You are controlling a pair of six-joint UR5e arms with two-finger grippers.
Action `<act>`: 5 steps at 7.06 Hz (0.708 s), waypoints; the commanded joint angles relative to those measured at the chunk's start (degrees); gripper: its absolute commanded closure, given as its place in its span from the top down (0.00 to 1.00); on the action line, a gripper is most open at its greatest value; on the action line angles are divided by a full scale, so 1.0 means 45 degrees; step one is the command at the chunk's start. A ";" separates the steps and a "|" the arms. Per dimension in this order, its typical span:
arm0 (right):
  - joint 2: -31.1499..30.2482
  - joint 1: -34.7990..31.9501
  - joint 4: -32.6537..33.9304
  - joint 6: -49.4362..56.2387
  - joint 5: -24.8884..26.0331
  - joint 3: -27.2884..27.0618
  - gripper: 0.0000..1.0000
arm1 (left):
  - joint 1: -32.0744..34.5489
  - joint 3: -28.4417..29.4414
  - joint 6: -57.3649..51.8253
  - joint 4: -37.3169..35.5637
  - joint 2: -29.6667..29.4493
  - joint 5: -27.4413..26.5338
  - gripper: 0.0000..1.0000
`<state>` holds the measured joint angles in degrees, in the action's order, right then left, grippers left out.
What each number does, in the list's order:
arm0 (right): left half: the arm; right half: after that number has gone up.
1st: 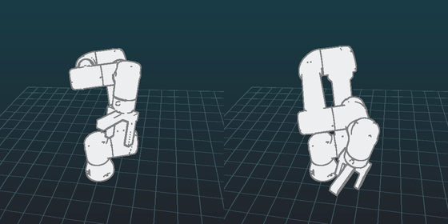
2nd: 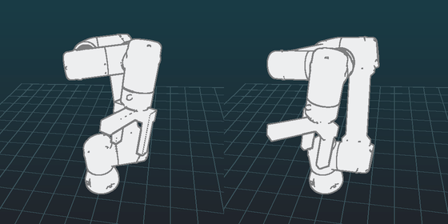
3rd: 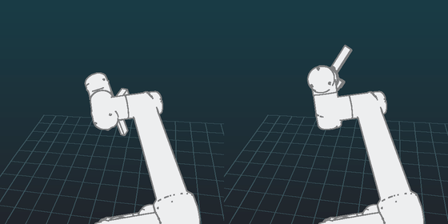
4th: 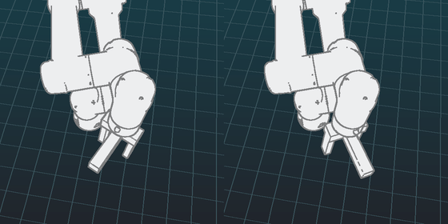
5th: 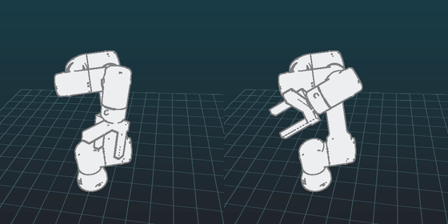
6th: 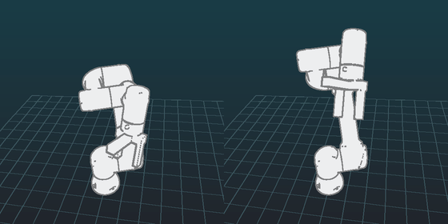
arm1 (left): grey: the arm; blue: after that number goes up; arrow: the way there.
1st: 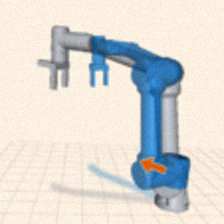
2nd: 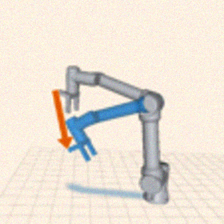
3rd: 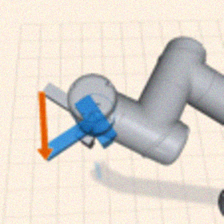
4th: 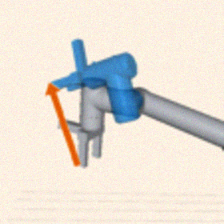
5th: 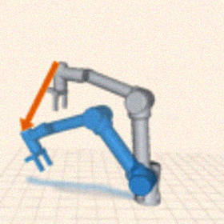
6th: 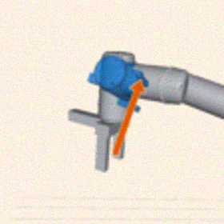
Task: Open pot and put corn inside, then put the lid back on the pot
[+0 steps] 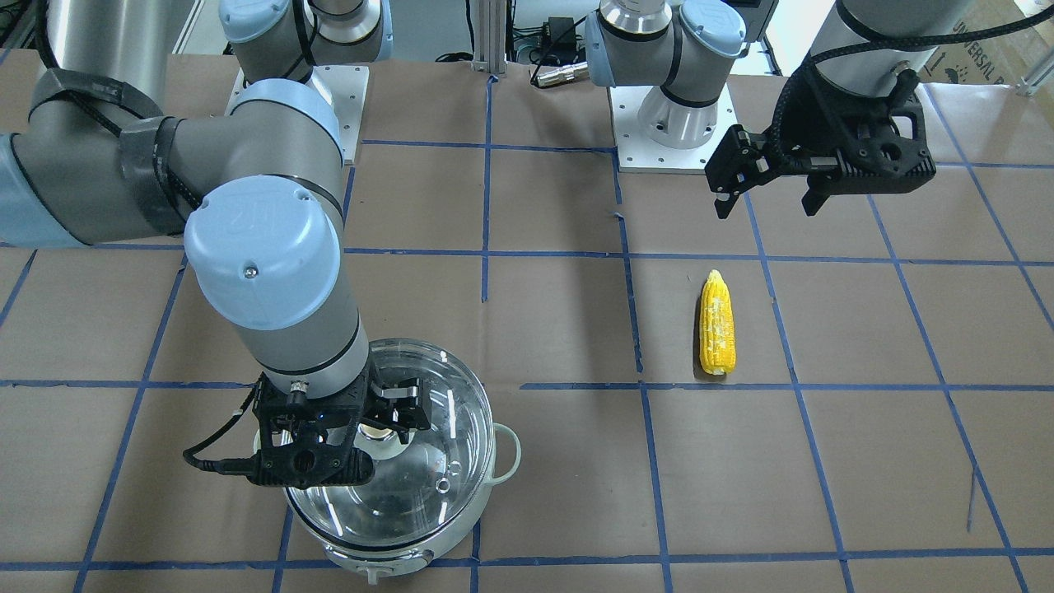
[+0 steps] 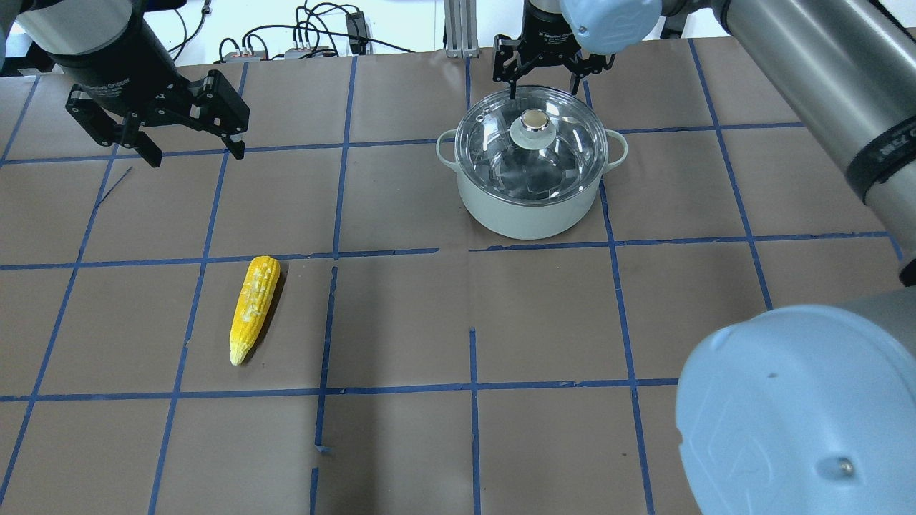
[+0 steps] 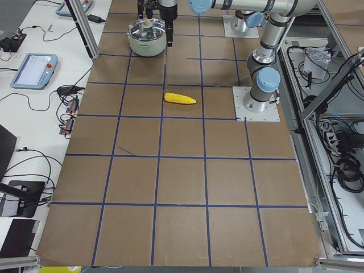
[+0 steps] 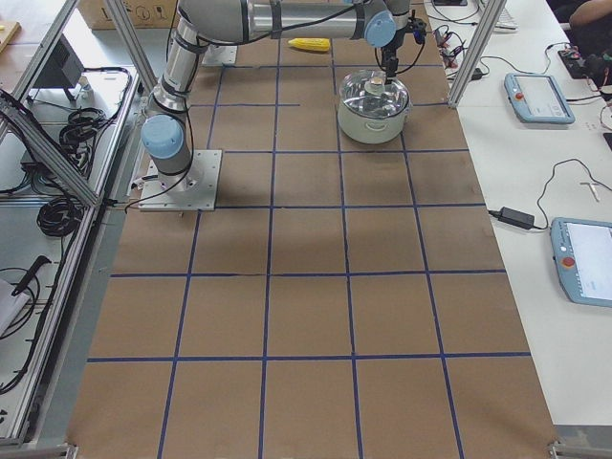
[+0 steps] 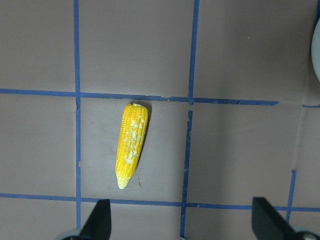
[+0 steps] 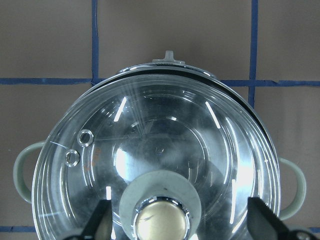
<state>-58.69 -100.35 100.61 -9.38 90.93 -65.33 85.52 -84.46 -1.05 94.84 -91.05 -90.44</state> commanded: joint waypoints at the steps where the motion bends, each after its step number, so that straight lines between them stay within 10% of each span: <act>1: 0.0150 -0.0159 -0.0015 -0.0200 0.0008 -0.0053 0.94 | 0.0000 0.0000 0.0000 -0.0002 0.0000 0.0001 1.00; 5: 0.0112 -0.0317 -0.0054 0.0053 -0.0030 -0.0637 0.92 | 0.0000 0.0000 0.0000 -0.0002 0.0000 0.0001 1.00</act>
<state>-57.94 -101.78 100.33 -9.66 90.95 -66.99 85.52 -84.46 -1.05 94.83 -91.05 -90.44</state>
